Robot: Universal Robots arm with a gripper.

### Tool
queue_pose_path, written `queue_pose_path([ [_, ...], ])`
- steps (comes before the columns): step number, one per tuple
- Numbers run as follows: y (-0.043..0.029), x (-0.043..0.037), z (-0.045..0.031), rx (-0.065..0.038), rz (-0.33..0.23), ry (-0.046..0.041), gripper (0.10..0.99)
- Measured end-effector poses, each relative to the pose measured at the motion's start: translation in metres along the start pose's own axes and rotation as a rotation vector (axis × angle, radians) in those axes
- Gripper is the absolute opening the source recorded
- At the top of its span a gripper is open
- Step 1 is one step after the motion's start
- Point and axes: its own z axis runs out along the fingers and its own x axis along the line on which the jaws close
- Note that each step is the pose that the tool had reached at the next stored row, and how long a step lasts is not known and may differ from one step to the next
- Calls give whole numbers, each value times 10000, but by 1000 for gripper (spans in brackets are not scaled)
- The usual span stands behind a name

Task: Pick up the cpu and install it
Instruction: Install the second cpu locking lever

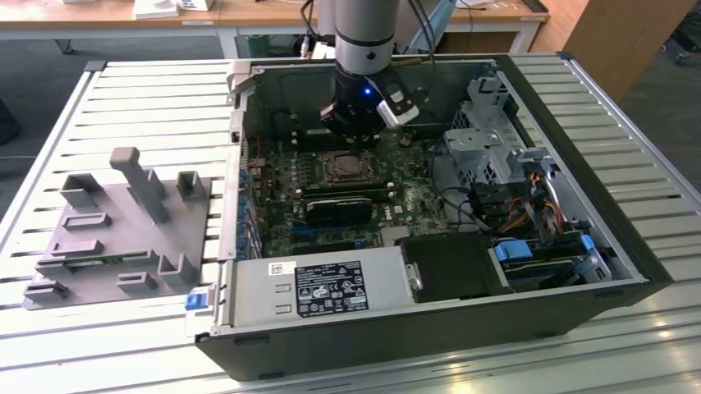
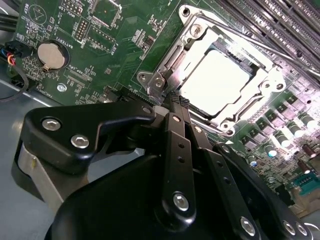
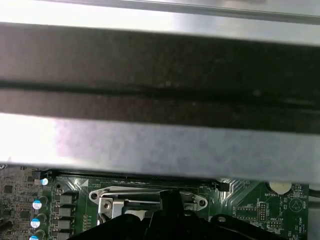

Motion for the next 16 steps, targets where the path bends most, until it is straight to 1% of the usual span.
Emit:
queue_pose_path([
  [3,-5,0,-1,2,-1,1,106],
  [6,-4,0,-22,2,0,1,106],
  [9,-1,-2,-80,2,-1,1,106],
  [14,7,-5,-207,3,-1,2,106],
  [16,8,-6,-227,12,-2,2,106],
])
